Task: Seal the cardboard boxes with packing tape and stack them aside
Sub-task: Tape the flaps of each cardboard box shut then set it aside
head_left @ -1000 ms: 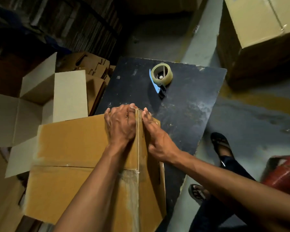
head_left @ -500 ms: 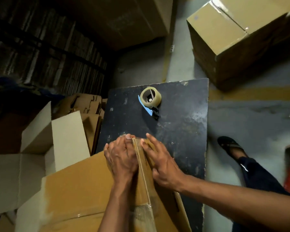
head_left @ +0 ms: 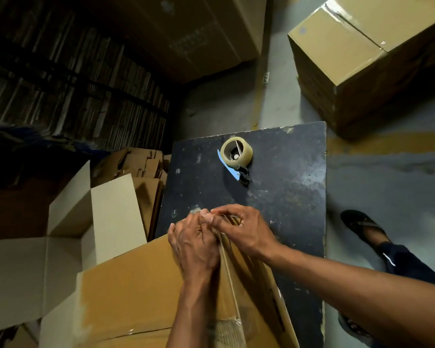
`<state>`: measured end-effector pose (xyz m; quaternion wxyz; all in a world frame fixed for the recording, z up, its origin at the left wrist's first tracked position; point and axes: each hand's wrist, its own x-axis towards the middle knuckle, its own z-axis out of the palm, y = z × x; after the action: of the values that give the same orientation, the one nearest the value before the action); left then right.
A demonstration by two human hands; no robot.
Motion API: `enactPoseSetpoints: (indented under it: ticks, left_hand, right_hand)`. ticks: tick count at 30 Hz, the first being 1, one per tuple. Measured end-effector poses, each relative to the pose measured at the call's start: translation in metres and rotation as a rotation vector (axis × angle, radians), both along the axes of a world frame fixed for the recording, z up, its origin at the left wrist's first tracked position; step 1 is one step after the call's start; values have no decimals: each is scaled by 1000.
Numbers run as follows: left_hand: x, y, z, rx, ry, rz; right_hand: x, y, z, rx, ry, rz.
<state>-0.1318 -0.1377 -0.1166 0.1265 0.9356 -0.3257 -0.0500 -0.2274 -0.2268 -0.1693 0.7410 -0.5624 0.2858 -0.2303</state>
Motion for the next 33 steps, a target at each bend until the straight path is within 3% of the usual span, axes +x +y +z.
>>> enactPoseSetpoints:
  ticks: [5,11,17,23,31,33]
  left_hand:
    - [2,0,-3,-32,-16,-1]
    - [0,-2,-3,-70,-30,-2]
    - [6,-3,0,-60,-37,-7]
    - [31,-15,1,-71,-36,59]
    - [20,-13,5,-93,-29,78]
    - [19,-13,6,-95,-26,83]
  right_hand:
    - [7,-1,-21,295,-126,6]
    - [6,-6,-31,490,-98,65]
    - [10,-7,-23,441,-116,173]
    - [50,-10,-32,238,-9,208]
    - [29,-5,-39,249,-63,220]
    - [30,3,-39,111,-18,275]
